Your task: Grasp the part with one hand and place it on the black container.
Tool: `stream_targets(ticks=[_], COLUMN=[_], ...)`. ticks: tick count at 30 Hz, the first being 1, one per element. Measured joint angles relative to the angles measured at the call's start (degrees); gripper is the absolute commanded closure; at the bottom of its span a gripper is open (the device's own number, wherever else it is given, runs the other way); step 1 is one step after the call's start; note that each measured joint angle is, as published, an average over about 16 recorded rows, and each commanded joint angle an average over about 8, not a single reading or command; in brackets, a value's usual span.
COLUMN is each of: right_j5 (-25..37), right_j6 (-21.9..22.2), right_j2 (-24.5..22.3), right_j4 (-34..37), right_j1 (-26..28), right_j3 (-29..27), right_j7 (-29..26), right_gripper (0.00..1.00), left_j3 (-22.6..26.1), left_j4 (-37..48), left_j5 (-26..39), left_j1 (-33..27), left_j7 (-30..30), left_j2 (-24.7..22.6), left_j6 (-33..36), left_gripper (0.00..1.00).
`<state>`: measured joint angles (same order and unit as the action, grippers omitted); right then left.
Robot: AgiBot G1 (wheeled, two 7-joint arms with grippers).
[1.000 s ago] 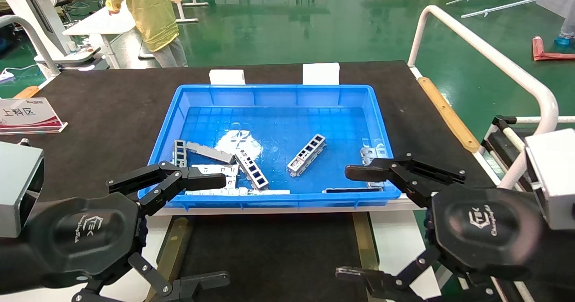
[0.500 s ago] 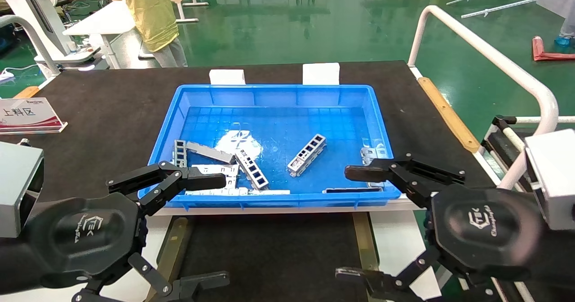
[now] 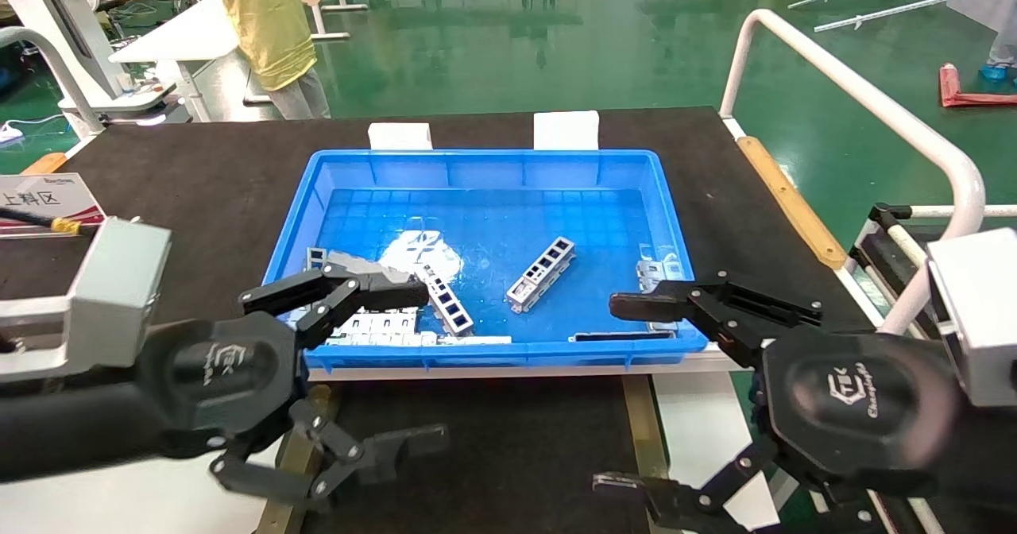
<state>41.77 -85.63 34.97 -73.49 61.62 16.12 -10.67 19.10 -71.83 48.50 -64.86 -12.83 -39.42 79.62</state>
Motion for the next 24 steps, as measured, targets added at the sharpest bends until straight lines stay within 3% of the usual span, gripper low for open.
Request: stream_targets(ticks=[11, 24], right_j5=[0.0, -0.1], right_j6=[0.0, 0.0], right_j2=[0.0, 0.0], right_j4=[0.0, 0.0], right_j1=[0.0, 0.0], right_j3=[0.0, 0.1], right_j7=[0.0, 0.1], right_gripper=[0.0, 0.0], left_j3=[2.2, 7.6], left_j4=[3.9, 18.5], left_j5=[4.2, 13.8], left_j1=[-3.2, -12.0], left_j7=[0.6, 5.4], left_j2=[-4.6, -17.9], left_j6=[-2.9, -8.9], left_gripper=[0.0, 0.0])
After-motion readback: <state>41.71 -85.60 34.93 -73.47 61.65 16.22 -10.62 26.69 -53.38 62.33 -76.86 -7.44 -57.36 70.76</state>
